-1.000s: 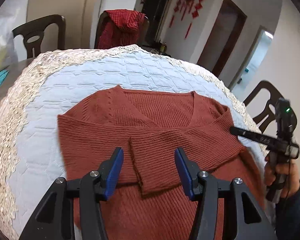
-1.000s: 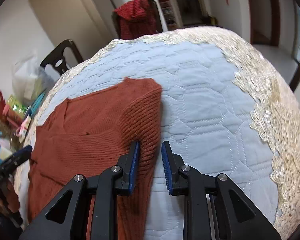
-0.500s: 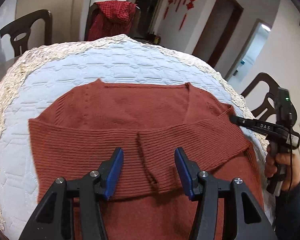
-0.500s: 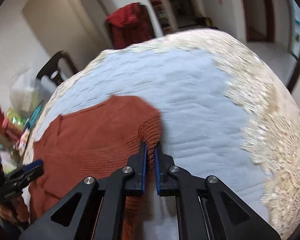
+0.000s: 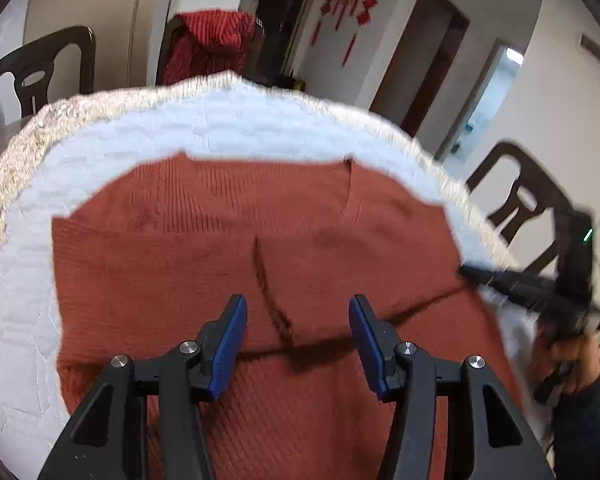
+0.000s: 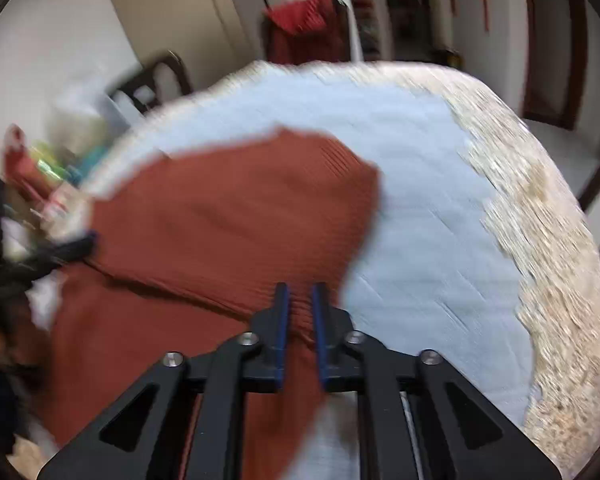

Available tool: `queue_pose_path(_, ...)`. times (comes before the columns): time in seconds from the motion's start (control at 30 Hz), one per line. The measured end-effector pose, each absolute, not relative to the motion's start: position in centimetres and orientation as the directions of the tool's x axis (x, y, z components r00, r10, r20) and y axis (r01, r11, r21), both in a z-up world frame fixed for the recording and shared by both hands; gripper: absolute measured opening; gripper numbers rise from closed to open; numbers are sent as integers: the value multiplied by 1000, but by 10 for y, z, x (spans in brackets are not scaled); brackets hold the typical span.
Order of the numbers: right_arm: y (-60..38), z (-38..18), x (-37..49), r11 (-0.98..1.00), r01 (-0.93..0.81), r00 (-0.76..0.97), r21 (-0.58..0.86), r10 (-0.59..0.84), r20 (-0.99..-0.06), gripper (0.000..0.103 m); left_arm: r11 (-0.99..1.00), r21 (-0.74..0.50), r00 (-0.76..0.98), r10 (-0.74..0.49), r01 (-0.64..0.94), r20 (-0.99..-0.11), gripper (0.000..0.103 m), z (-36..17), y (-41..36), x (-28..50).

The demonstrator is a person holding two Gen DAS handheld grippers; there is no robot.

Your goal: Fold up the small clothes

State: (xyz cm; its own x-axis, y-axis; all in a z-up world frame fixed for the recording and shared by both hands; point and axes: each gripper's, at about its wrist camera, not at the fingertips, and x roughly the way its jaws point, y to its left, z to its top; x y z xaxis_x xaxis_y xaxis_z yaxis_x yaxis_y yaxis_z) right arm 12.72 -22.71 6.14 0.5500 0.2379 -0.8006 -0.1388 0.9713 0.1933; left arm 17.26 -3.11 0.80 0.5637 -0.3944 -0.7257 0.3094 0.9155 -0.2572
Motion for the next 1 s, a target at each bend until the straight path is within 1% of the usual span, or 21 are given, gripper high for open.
queue_pose_path(0.03, -234, 62, 126, 963, -131, 557, 234, 267, -786, 8, 920, -247, 560, -383, 306, -735, 54, 4, -31, 172)
queue_pose_path(0.07, -238, 64, 126, 962, -109, 557, 249, 266, -787, 8, 921, -241, 570, -381, 307, -728, 54, 5, -29, 170)
queue_pose_path(0.13, -237, 70, 124, 974, -95, 575, 204, 221, -788, 8, 923, -245, 590, -378, 295, -714, 54, 13, -22, 166)
queue_pose_path(0.2, -235, 77, 121, 967, -113, 580, 228, 251, -775, 9, 930, -237, 632, -365, 281, -684, 54, 23, -13, 163)
queue_pose_path(0.27, -231, 84, 119, 964, -132, 600, 232, 264, -755, 9, 949, -209, 671, -315, 236, -672, 54, 29, 0, 166)
queue_pose_path(0.33, -226, 87, 119, 964, -149, 611, 220, 264, -746, 10, 963, -202, 680, -267, 176, -683, 54, 26, 17, 174)
queue_pose_path(0.4, -218, 86, 125, 959, -166, 603, 228, 282, -746, 10, 978, -176, 665, -207, 113, -718, 54, 14, 32, 180)
queue_pose_path(0.47, -212, 76, 132, 958, -177, 584, 225, 286, -759, 10, 985, -149, 652, -173, 91, -738, 53, 2, 39, 179)
queue_pose_path(0.53, -211, 62, 137, 965, -167, 543, 202, 262, -798, 11, 986, -130, 665, -167, 106, -728, 54, -1, 40, 173)
queue_pose_path(0.7, -218, 70, 133, 956, -163, 575, 242, 292, -764, 11, 981, -164, 670, -189, 102, -717, 54, 2, 50, 170)
queue_pose_path(0.83, -227, 78, 148, 967, -131, 605, 220, 254, -755, 12, 980, -166, 696, -194, 108, -692, 54, 12, 47, 184)
queue_pose_path(0.9, -233, 74, 161, 970, -103, 602, 221, 237, -762, 12, 983, -149, 688, -181, 106, -703, 54, 9, 45, 193)
queue_pose_path(0.97, -240, 60, 176, 977, -62, 571, 205, 204, -796, 12, 986, -144, 659, -161, 81, -735, 53, -1, 47, 202)
queue_pose_path(1.0, -242, 59, 179, 972, -59, 577, 227, 219, -787, 12, 987, -138, 665, -158, 83, -730, 53, -1, 46, 199)
